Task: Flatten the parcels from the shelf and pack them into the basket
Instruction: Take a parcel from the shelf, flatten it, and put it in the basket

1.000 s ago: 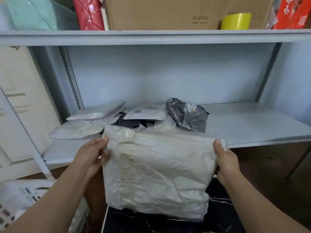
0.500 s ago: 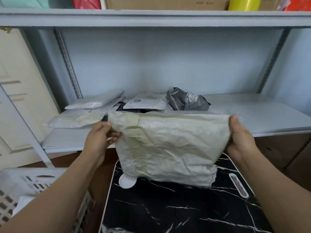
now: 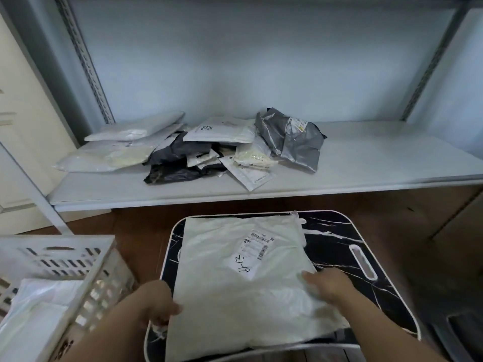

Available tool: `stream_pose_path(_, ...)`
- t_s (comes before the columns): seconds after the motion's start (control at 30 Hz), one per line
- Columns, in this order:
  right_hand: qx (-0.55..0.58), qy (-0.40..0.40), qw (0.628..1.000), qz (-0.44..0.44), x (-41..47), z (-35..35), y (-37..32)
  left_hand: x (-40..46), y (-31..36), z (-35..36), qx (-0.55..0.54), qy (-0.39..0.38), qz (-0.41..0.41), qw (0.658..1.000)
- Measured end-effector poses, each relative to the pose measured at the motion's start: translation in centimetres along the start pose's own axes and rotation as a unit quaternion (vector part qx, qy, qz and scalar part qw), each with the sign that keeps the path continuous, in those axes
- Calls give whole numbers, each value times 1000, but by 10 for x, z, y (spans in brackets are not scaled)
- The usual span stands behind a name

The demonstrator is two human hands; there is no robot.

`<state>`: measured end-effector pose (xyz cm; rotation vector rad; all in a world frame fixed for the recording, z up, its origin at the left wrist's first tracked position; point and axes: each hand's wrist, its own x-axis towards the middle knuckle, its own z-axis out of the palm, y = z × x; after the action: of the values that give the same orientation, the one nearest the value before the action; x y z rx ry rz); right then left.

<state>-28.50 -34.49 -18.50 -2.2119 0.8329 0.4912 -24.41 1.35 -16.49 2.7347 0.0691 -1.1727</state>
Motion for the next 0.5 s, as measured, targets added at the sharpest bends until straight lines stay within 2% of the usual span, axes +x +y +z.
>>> stream_pose_path(0.07, -36, 46, 998, -3, 10, 4, -3, 11, 4, 3, 24, 85, -5, 996)
stream_pose_path(0.17, -11, 108, 994, 23, 27, 8, -8, 29, 9, 4, -67, 167, -18, 983)
stream_pose_path(0.37, -191, 204, 958, 58, 53, 16, -18, 78, 23, 8, -218, 212, -69, 950)
stream_pose_path(0.43, -192, 193, 960, 61, 65, 19, -21, 91, 32, 6, -269, 228, -87, 932)
stream_pose_path(0.5, -143, 169, 974, 56, 78, 22, -25, 100, 40, 3, -279, 232, -99, 927)
